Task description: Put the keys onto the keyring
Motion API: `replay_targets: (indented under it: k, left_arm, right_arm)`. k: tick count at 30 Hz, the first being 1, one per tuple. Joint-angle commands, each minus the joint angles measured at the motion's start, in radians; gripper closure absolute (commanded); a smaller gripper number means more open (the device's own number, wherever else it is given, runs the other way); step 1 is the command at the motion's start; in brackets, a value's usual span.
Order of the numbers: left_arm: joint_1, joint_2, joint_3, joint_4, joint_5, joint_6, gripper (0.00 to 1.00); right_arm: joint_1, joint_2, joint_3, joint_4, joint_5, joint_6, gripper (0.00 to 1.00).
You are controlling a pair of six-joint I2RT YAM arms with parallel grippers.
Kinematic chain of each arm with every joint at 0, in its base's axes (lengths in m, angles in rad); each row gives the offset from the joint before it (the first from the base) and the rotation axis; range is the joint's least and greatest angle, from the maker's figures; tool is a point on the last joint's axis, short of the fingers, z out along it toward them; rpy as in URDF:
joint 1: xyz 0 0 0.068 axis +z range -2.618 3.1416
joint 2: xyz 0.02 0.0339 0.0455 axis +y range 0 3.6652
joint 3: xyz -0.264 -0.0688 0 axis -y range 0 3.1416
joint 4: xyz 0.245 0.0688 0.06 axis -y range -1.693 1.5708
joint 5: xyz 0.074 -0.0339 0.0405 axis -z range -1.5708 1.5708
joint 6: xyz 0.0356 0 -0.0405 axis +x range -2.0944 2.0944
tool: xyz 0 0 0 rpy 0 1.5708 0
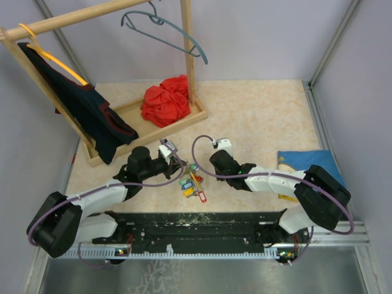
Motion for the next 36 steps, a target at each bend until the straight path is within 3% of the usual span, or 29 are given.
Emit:
replay_targets:
  k: [1,20,36]
  left_arm:
    - [0.005,-0.006,0.027,-0.001,0.021,0.000,0.99]
    - [0.005,0.003,0.032,-0.002,0.027,-0.002,0.99]
    - [0.005,0.003,0.033,-0.002,0.030,-0.002,0.99]
  right_arm:
    - [0.013,0.006,0.050,0.021,0.049,0.046,0.73]
    - [0.018,0.098,0.038,0.072,0.058,0.064,0.83]
    - [0.018,0.114,0.071,0.026,0.100,0.114,0.80]
